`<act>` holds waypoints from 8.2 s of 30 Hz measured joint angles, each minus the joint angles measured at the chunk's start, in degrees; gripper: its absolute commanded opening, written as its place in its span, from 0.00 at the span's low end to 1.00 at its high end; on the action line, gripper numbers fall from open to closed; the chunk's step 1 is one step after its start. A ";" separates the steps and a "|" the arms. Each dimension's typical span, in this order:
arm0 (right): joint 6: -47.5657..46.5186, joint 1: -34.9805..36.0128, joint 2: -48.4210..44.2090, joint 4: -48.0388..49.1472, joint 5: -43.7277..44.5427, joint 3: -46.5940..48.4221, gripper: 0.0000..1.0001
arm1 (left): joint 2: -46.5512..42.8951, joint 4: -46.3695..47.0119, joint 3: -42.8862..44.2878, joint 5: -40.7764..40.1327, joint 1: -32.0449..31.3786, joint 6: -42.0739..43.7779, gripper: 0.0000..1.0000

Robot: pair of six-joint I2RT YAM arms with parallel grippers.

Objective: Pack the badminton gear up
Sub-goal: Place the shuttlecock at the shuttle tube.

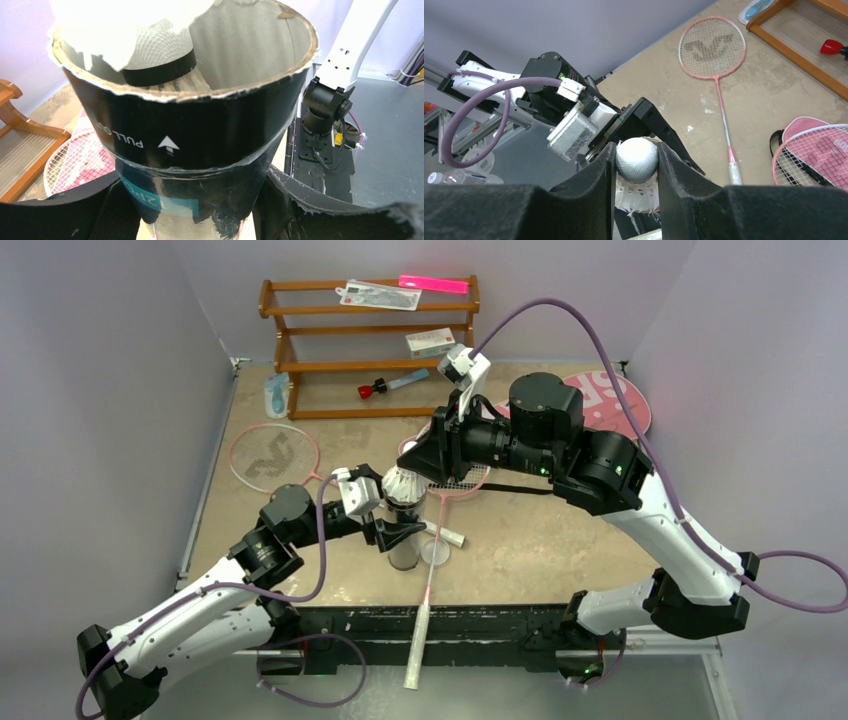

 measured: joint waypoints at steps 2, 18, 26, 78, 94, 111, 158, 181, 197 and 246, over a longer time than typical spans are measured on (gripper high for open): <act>0.00 -0.02 0.00 -0.09 0.02 0.00 0.00 | -0.02 0.00 0.00 0.00 0.00 0.00 0.58; -0.66 -0.31 0.68 -0.15 0.09 0.00 0.00 | -0.02 -0.02 0.00 0.00 0.00 0.07 0.58; -1.70 -0.31 0.11 -0.39 0.70 -0.13 0.00 | -0.02 -0.04 0.02 0.02 0.00 0.17 0.58; -4.07 -0.31 1.44 1.01 0.50 -1.62 0.00 | -2.23 -6.49 0.68 -0.31 0.00 0.22 0.86; -4.07 -0.31 1.44 1.03 0.52 -1.62 0.00 | -1.18 -11.37 11.17 -0.92 0.00 -2.69 0.90; -4.07 -0.33 1.44 1.44 0.55 -1.62 0.00 | 1.03 -13.07 18.95 -3.74 0.00 -11.82 0.93; -4.09 -0.39 1.42 1.62 0.66 -1.62 0.00 | 6.38 -25.73 30.12 -10.12 0.00 -11.02 0.62; -4.17 -0.42 1.42 1.66 1.46 -1.64 0.00 | 6.16 -27.63 31.21 -10.05 -0.04 -8.90 0.93; -7.13 -0.42 -0.02 4.57 1.11 -6.36 0.03 | 2.36 -27.21 31.74 -12.72 -0.04 -14.93 0.97; -9.44 -0.42 -0.50 7.72 -0.09 -3.65 0.00 | -2.32 -28.37 26.56 -20.83 -0.04 -20.68 0.35</act>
